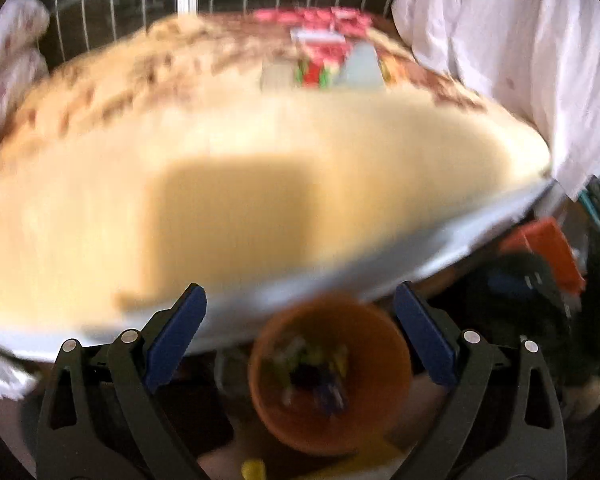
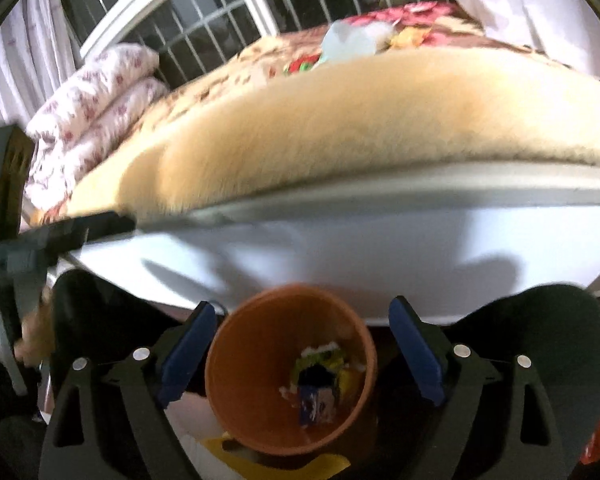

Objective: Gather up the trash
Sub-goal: 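Grasp the wooden block with the left tool, then grasp the clear plastic cup with the right tool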

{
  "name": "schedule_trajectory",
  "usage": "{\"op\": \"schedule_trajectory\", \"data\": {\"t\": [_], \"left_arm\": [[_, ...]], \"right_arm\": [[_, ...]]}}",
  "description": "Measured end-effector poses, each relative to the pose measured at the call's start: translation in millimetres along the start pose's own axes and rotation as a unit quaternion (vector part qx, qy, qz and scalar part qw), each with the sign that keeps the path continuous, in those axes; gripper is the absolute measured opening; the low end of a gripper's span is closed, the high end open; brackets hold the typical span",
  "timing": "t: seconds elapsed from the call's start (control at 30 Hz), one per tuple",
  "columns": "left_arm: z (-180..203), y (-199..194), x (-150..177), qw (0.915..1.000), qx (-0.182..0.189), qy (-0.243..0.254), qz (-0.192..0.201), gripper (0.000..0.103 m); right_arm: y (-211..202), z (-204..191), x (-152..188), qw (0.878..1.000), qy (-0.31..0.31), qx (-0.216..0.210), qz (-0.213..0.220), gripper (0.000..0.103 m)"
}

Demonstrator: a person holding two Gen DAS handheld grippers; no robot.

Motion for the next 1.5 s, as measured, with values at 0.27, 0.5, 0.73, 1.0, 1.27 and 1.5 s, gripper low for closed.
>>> {"op": "schedule_trajectory", "data": {"t": [0.27, 0.5, 0.73, 1.0, 1.27, 1.5], "left_arm": [[-14.5, 61.5, -112.6, 0.9988, -0.043, 0.024, 0.005, 0.093], [-31.1, 117.3, -165.9, 0.9964, -0.081, 0.022, -0.010, 0.093], [-39.8, 153.7, -177.5, 0.9947, -0.090, 0.029, -0.042, 0.083], [-24.1, 147.1, -169.3, 0.9910, -0.110, 0.073, -0.020, 0.040], [-26.4, 101.3, -140.7, 0.9909, -0.122, 0.054, -0.012, 0.040], [-77.2, 68.1, -109.5, 0.9876, -0.156, 0.009, 0.010, 0.039]], "right_arm": [[5.4, 13.3, -4.2, 1.000, 0.001, -0.001, 0.023, 0.087], [4.7, 19.7, 1.6, 0.999, 0.012, -0.010, 0.029, 0.087], [9.8, 21.2, 2.8, 1.000, 0.007, -0.013, 0.024, 0.088], [13.7, 19.3, 0.8, 1.000, 0.010, -0.017, 0.017, 0.088], [-22.6, 21.4, -53.9, 0.998, 0.029, -0.031, 0.054, 0.088], [-29.3, 25.2, -152.4, 0.998, 0.006, -0.007, 0.070, 0.096]]}}
Point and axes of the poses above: each gripper's, at about its wrist camera, not at the fingertips, and y roughly the way its jaws point, z to its right, x to its underside, the point moved 8 cm from there along y, roughly the way its jaws point, and after that the axes turned 6 degrees about x, right-handed, at the moved point
